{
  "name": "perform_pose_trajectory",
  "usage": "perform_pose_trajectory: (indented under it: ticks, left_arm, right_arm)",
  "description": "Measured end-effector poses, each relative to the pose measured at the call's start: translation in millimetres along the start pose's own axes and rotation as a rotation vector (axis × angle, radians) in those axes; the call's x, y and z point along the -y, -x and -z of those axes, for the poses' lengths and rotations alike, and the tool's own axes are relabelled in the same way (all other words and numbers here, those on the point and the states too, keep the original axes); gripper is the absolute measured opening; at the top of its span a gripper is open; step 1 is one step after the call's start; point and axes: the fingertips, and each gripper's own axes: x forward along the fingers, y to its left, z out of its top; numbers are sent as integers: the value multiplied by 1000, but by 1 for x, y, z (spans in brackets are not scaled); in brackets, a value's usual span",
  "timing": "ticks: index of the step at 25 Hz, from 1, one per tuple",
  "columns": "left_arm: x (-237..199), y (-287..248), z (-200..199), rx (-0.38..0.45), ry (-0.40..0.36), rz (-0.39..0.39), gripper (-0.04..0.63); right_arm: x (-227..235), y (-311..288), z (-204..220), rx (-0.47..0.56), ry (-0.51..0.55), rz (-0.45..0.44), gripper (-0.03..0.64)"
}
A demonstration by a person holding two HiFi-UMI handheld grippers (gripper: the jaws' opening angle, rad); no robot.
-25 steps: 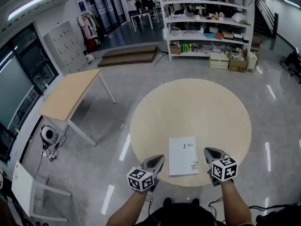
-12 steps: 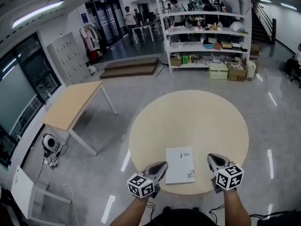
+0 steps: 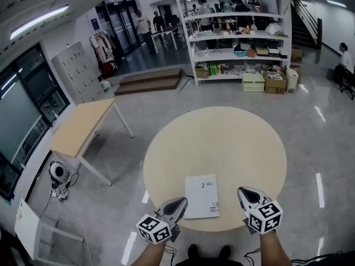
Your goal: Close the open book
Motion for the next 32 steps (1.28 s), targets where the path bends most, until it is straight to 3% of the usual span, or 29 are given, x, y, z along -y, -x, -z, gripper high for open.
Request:
perform_pose_trajectory:
  ticks: [5, 11, 16, 25, 32]
  left_arm:
    - [25, 5, 17, -3, 3, -8, -2]
    - [57, 61, 15, 33, -30, 30, -2]
    - [88, 143, 38, 35, -59, 64, -2]
    - [138, 314, 91, 10, -10, 76, -2]
    - [212, 384, 92, 28, -16, 120, -2]
  right_arm:
    - [-7, 21, 17, -5, -14, -49, 0]
    - [-51, 51, 19, 34, 8, -25, -1]
    - [-121, 90, 44, 56, 2, -2, -2]
    - [-276, 197, 107, 46, -43, 26, 0]
    - [-341, 298, 102, 75, 14, 52, -1]
